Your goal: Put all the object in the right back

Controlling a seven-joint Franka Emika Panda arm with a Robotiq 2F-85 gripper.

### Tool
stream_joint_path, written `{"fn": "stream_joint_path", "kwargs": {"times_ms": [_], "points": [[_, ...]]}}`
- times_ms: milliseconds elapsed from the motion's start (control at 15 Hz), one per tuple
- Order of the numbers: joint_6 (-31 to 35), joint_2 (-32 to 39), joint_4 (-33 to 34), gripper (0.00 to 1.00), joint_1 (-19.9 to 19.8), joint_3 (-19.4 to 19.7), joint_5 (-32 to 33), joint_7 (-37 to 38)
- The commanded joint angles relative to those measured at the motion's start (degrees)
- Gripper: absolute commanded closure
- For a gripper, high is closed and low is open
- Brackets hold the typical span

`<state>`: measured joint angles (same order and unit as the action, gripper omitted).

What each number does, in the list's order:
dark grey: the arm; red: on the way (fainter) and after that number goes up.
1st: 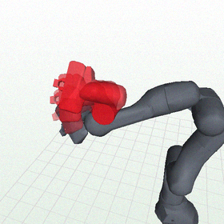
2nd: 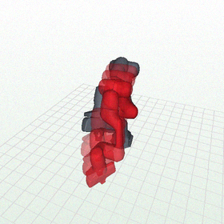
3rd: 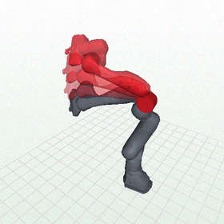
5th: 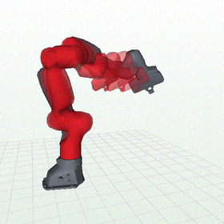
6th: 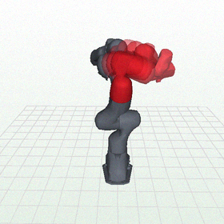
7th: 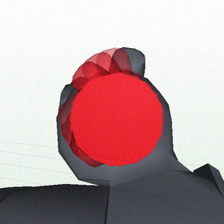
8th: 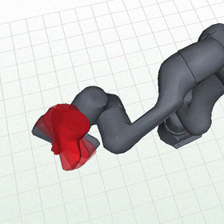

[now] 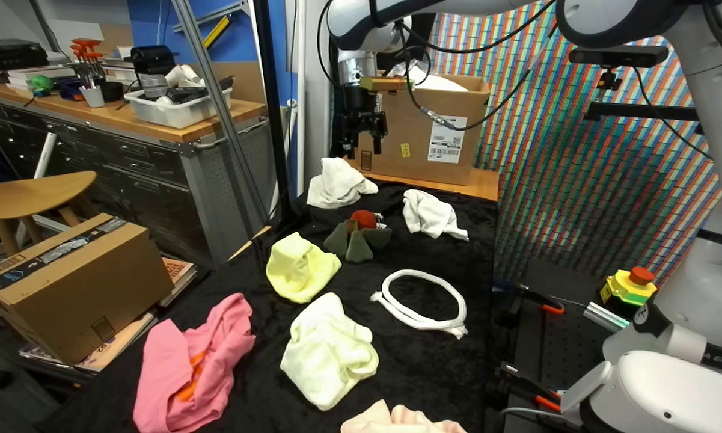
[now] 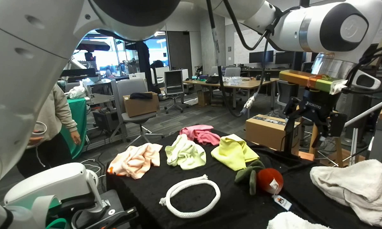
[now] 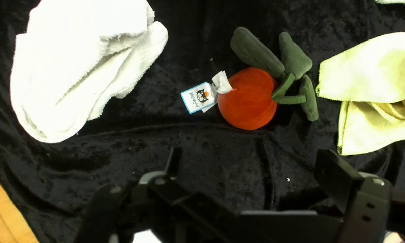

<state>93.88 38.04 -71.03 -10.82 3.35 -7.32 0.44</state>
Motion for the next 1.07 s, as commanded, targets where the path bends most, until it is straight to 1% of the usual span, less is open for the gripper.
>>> {"fn": "stream_joint_path", "kwargs": {"times_ms": [0, 267, 533, 733, 1000], "points": [[2.67, -0.98, -3.11, 0.00, -0.41, -0.52, -1.38, -2.08], [6.84, 0.05, -4.68, 0.00, -0.34, -0.46, -0.91, -3.48], [12.47, 1.92, -5.34, 0.00, -0.12, -0.32, -0.41, -3.66], [16.15, 3.75, -5.10, 0.00, -0.04, -0.14, -0.02, -3.42], [19.30, 6.86, -3.45, 0.00, -0.16, 0.14, 0.46, -3.13]]}}
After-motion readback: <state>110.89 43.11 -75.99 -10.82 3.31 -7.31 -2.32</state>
